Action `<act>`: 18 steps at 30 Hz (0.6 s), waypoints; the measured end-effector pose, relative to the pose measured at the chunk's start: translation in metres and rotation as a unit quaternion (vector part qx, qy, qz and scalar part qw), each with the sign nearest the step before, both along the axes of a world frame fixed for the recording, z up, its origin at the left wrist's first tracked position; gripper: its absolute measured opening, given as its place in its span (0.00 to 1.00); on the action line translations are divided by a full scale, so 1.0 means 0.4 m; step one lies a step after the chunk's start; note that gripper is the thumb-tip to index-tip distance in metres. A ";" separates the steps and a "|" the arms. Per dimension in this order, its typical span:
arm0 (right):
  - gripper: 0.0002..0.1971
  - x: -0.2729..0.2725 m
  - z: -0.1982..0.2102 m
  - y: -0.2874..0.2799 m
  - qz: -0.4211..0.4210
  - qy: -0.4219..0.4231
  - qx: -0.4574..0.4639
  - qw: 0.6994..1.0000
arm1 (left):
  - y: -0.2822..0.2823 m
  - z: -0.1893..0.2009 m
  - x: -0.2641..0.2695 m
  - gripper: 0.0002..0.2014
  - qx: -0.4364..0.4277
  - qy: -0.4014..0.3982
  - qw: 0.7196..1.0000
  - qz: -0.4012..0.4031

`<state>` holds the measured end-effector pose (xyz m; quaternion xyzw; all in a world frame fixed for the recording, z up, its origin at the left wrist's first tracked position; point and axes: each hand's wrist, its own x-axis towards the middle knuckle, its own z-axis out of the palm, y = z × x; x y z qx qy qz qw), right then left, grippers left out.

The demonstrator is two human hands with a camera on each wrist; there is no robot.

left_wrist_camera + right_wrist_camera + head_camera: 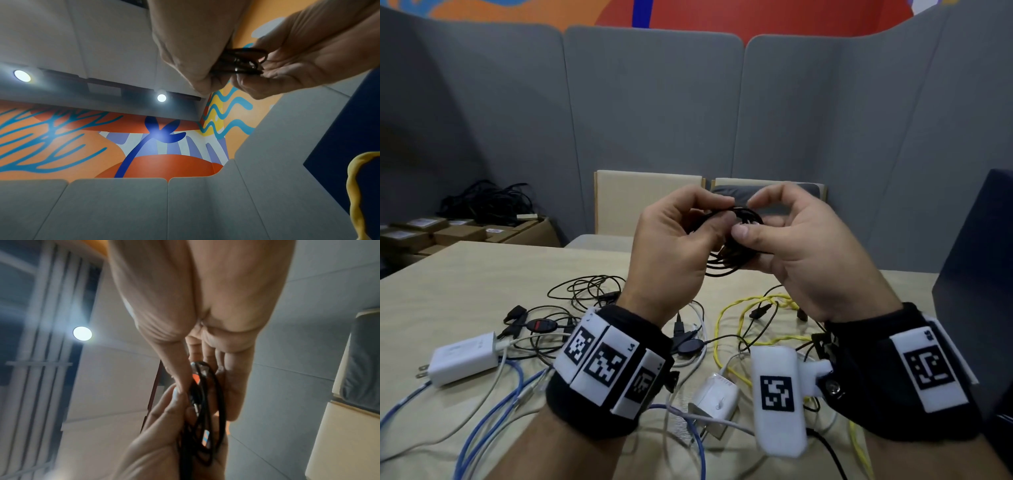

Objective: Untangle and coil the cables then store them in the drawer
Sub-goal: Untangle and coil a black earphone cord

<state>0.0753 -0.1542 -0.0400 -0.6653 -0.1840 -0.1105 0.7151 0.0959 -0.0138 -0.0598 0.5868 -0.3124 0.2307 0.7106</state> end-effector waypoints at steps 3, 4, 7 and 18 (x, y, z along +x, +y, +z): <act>0.11 -0.006 0.009 -0.002 0.015 -0.001 0.058 0.998 | 0.002 -0.002 0.001 0.09 -0.019 0.010 1.000 -0.011; 0.10 -0.007 0.011 -0.005 0.020 0.000 0.059 0.998 | 0.002 -0.004 0.002 0.09 -0.021 0.015 1.000 -0.012; 0.06 -0.010 0.013 -0.012 0.019 -0.017 -0.011 1.000 | -0.003 -0.007 0.001 0.10 -0.014 0.022 1.000 0.002; 0.07 0.007 -0.009 -0.001 -0.187 -0.199 -0.249 0.929 | 0.010 0.001 0.007 0.09 -0.004 0.029 0.999 0.046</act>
